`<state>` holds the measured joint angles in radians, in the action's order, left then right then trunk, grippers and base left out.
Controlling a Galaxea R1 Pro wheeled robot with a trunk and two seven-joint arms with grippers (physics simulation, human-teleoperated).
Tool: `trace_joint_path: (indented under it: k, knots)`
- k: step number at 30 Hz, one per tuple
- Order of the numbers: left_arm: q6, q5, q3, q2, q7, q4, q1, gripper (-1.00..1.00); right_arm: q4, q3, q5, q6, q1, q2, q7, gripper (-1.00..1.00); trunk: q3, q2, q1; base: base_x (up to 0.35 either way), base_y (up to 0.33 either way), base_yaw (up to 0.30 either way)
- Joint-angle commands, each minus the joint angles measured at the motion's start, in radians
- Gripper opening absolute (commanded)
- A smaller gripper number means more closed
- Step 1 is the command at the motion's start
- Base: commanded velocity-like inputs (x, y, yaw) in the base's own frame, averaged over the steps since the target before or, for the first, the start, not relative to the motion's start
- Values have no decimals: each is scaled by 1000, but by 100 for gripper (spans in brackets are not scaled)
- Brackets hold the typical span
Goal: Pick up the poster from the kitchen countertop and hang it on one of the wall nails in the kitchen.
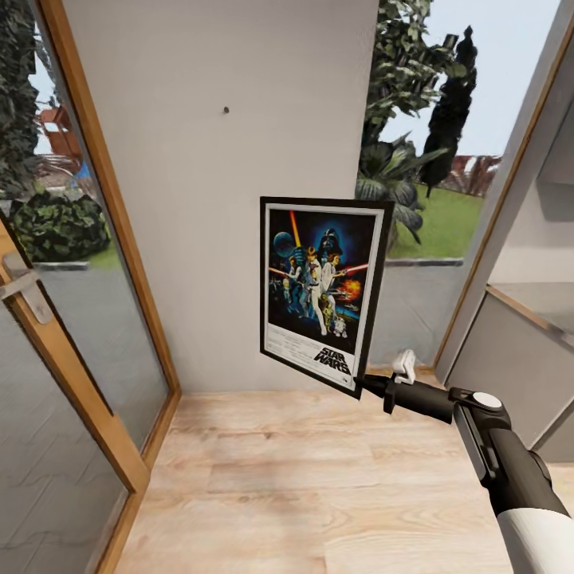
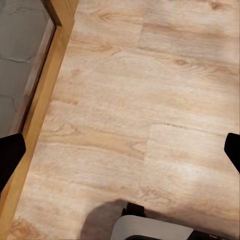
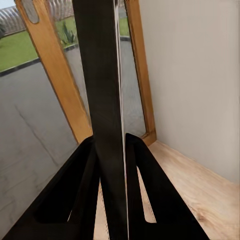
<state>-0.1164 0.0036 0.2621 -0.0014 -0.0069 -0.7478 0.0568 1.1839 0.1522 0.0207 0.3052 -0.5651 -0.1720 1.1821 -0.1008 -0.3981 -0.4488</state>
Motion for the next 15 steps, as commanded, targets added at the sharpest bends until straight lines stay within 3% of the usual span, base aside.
trace_joint_path:
  k: [1,15]
  knots:
    - [-2,0,0,0,-1,-1,0,100,0,1,4,13,-1,0,6,-100,-2,-2,-1,317,76,0]
    - [-2,1,1,0,-1,-1,0,100,0,1,4,12,-1,0,5,-100,-2,-2,-1,318,82,0]
